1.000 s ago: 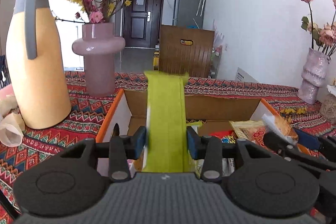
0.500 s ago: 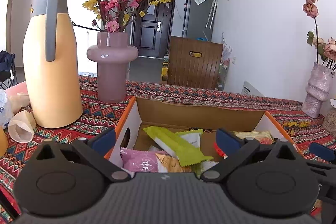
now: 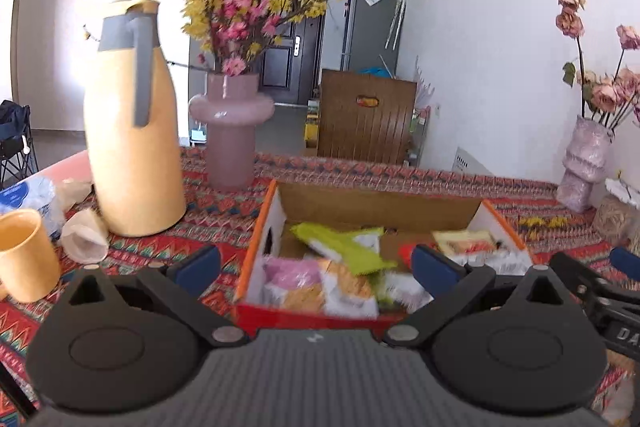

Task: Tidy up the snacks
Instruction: 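Withdraw both grippers from the box back over the snack pile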

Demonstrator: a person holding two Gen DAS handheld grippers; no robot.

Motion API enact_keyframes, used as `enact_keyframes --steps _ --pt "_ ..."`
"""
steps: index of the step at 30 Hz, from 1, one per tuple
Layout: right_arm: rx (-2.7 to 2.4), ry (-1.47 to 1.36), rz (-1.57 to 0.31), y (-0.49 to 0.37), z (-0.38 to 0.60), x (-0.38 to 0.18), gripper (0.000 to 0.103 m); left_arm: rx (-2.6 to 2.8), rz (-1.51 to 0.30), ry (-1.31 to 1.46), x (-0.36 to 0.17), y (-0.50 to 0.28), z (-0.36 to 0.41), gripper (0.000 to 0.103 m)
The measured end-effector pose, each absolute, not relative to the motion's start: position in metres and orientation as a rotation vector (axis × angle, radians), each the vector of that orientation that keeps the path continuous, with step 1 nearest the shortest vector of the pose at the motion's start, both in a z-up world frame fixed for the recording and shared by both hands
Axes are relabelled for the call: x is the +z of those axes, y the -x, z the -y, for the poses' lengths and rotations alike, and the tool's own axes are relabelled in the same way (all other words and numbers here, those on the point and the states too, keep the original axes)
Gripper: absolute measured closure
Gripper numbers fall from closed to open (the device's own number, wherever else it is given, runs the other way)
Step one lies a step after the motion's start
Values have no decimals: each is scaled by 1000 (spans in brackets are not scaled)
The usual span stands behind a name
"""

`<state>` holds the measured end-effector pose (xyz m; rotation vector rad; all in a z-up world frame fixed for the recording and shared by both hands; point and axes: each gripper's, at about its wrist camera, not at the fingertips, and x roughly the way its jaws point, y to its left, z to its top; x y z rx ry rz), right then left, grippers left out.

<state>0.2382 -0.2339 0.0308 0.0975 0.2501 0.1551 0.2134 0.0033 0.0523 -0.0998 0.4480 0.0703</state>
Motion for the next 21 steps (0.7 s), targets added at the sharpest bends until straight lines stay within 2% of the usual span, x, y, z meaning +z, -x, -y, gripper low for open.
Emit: enact_keyframes --steps 10,15,21 --pt "167 -28 -380 -199 239 -10 0 66 -572 23 -2 -192 -26 0" --pt "154 -45 -462 -202 241 -36 0 49 -567 19 -27 -188 -28 0" --pt "142 -41 -508 -210 238 -47 0 60 -561 21 -31 -188 -28 0"
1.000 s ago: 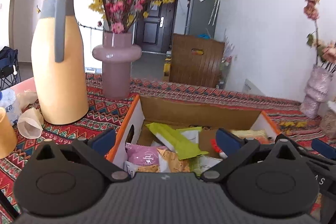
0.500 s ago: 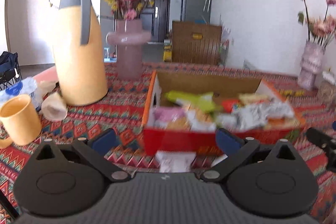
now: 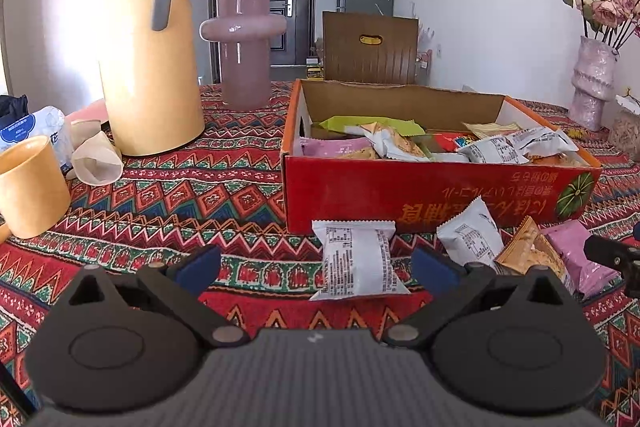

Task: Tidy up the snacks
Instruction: 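Withdraw both grippers from the box back over the snack pile, then grasp the pink packet on the cloth with the right gripper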

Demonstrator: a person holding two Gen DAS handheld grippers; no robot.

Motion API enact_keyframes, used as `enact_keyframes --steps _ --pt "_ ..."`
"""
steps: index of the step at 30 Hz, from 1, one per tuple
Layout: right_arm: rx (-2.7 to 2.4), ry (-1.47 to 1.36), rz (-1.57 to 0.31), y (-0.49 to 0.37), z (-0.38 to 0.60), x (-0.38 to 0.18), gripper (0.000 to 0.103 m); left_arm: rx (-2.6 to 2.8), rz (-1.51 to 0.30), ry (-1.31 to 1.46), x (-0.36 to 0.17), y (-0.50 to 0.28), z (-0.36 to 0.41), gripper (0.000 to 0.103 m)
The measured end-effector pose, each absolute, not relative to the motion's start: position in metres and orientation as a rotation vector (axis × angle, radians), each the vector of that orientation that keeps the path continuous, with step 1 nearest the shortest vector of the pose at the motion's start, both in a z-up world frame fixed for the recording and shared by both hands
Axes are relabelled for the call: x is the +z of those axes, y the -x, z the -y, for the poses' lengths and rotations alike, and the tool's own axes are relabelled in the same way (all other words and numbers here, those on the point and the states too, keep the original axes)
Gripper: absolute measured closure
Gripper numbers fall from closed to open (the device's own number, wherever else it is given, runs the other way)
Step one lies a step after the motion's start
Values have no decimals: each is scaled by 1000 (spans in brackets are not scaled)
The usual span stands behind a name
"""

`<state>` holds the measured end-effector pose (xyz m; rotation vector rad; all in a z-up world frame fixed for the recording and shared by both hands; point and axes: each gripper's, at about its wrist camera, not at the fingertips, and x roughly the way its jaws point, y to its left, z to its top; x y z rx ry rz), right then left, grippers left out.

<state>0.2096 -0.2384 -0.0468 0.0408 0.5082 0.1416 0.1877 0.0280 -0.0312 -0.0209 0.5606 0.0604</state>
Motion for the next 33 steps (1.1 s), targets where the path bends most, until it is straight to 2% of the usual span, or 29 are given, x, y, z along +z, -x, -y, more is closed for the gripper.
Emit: enact_keyframes --steps 10,23,26,29,33 --pt "139 -23 -542 -214 235 -49 0 65 -556 51 -30 -186 -32 0" --pt "130 -17 -760 -258 232 -54 2 65 -561 79 -30 -186 -37 0" --pt "129 -1 -758 -261 228 -60 11 64 -562 81 -30 -186 -38 0" --pt "179 4 -717 -253 226 -58 41 65 -567 82 -31 -187 -38 0" --pt "185 -35 -666 -243 231 -53 42 65 -568 83 -31 -187 -39 0"
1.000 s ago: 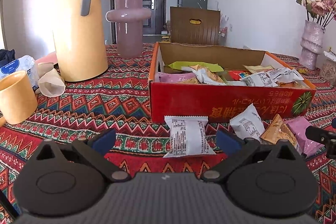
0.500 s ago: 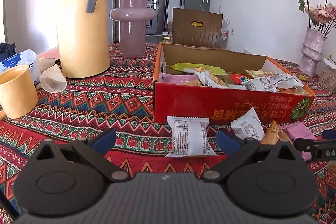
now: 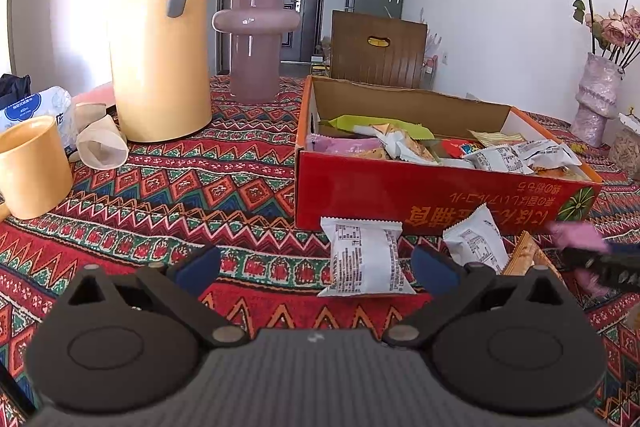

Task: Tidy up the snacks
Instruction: 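Grasp the pink packet on the cloth with the right gripper, then grasp a white packet with the left gripper while the right holds the pink packet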

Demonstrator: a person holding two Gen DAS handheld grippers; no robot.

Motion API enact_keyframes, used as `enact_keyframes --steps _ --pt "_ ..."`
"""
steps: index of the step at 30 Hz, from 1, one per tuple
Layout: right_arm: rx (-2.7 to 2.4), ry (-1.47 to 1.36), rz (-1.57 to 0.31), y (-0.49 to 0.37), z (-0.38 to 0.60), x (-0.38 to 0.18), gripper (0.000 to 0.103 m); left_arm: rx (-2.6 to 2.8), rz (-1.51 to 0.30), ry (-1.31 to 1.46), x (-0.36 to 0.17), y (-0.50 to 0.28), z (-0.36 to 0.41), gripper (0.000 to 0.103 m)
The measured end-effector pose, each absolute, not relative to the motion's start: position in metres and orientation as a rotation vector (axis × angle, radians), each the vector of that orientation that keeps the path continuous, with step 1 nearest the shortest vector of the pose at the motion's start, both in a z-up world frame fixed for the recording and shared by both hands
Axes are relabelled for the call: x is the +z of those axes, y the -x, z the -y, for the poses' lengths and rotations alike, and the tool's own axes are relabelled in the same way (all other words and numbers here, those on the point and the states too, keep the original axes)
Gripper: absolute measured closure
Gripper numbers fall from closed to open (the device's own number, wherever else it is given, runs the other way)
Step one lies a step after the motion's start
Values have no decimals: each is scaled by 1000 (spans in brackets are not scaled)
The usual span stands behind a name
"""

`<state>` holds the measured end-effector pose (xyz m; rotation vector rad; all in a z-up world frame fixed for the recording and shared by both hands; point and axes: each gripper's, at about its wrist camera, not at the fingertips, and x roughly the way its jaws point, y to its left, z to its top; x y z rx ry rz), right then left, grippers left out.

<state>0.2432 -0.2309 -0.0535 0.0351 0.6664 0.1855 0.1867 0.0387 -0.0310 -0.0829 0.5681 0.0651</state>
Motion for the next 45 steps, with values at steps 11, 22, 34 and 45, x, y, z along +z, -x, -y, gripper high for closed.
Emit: enact_keyframes --steps 11,22,34,45 --pt "160 -128 -377 -203 250 -36 42 66 -570 82 -31 -187 -38 0" --pt "165 -130 -373 -203 250 -40 42 65 -591 82 -34 -191 -39 0" --pt "163 -146 -357 -201 253 -39 42 15 -700 26 -13 -213 -21 0" --pt "157 -162 -342 -199 256 -38 42 98 -855 -11 -46 -255 -16 0"
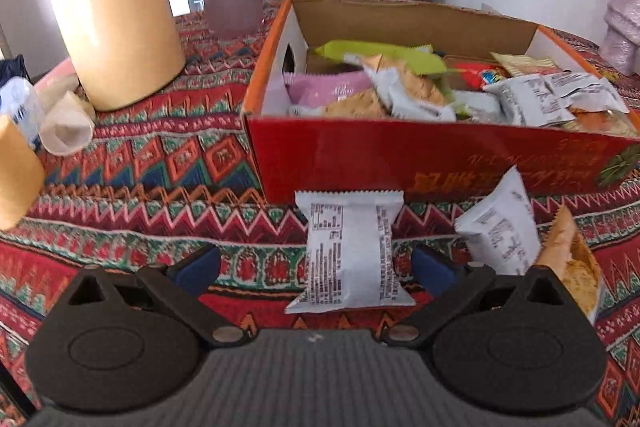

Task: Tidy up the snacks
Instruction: 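Grasp a white packet with the left gripper while the right holds the pink packet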

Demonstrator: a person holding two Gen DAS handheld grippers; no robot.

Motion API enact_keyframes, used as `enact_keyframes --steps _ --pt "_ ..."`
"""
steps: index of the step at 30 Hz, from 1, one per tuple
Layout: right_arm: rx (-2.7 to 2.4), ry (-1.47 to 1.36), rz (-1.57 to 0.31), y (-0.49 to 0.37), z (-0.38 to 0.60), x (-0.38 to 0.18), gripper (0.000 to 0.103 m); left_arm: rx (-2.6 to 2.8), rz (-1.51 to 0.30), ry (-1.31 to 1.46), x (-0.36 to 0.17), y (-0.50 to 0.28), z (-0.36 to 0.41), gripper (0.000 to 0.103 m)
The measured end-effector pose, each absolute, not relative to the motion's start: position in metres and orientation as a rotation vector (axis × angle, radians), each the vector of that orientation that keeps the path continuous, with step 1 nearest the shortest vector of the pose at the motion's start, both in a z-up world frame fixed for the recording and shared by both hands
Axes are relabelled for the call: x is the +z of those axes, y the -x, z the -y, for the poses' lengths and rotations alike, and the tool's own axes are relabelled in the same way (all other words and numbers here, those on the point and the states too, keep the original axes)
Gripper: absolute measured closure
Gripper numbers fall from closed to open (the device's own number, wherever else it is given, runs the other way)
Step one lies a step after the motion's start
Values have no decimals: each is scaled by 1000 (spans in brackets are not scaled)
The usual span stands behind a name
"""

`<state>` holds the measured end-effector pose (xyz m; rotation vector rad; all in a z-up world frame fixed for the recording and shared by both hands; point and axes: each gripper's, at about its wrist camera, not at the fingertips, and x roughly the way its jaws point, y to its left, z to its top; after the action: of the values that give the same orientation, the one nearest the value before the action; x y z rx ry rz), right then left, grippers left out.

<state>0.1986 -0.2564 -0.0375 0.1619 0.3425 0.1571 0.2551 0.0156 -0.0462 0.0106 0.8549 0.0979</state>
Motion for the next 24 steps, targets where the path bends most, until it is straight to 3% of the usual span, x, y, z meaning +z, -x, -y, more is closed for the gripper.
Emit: enact_keyframes --steps 4,7,10,12,24 --pt "158 -158 -340 -198 255 -38 42 87 -839 0 -51 -254 -17 3" --pt "155 -159 -332 -197 255 -37 42 61 -824 2 -50 -251 -16 15" --pt "152 -161 -326 -196 256 -37 42 41 -799 -1 -47 -246 -12 38" --pt "152 -161 -324 -196 257 -37 42 36 -789 3 -45 -244 -12 58" --pt "139 -177 -316 -197 260 -37 42 24 -643 -4 -25 -212 -6 62"
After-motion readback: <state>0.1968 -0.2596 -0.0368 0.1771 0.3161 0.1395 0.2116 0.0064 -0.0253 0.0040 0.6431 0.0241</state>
